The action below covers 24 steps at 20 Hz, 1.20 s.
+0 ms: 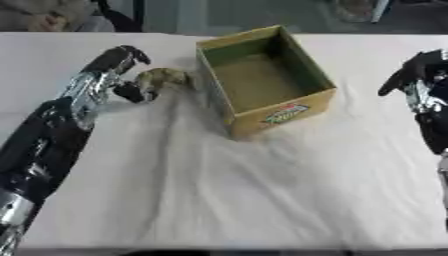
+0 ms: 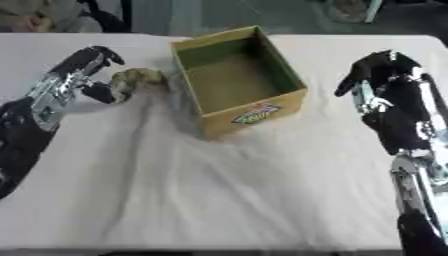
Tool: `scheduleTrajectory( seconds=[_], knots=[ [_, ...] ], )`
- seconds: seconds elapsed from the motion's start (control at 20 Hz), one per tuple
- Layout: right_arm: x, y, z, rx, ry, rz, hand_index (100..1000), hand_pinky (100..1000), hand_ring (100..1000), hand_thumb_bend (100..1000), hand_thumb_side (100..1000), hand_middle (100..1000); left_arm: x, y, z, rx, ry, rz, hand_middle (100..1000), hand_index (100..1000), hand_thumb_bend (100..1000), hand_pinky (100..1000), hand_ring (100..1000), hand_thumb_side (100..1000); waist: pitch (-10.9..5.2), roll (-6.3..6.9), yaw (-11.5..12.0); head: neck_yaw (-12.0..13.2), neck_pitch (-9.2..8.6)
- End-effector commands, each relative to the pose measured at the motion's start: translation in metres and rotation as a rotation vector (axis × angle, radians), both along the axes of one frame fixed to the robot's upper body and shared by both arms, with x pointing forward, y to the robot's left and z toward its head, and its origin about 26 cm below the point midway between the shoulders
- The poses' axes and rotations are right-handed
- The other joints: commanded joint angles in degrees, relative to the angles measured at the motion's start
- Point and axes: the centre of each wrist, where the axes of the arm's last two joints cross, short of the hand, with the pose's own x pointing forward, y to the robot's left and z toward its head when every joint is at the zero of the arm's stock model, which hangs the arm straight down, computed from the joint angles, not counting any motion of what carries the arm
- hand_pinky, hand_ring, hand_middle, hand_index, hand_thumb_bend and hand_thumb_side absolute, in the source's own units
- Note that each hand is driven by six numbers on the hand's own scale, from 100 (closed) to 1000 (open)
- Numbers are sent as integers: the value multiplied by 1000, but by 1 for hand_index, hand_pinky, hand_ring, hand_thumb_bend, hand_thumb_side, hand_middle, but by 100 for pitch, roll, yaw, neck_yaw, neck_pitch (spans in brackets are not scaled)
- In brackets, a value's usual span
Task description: Pick up objects on the table and place them in the box.
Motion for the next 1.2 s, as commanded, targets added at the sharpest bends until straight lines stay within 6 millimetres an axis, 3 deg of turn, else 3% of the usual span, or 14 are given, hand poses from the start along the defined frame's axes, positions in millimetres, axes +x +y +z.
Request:
scheduleTrajectory(
  seconds=[0.05,0.55,1.05,1.2],
  knots=[
    [0,-2,8,-5,-27,0,514,446,465,100,115,434,2,3,10,11,-16,10,750,781,505,797,780,176,-84,3,-3,15,-66],
    [0,-2,8,-2,-30,1,514,446,464,100,114,434,2,0,7,-47,-62,22,694,756,340,753,729,159,-75,-42,4,34,-81],
    [1,-1,10,-5,-34,4,514,445,464,100,119,433,2,1,4,-48,-42,21,686,758,333,751,721,168,-8,-44,-25,37,-148],
    [1,-2,11,-7,-39,3,514,445,464,100,122,433,2,0,6,-52,-56,22,649,745,294,726,680,165,44,-46,-39,40,-188]
  ],
)
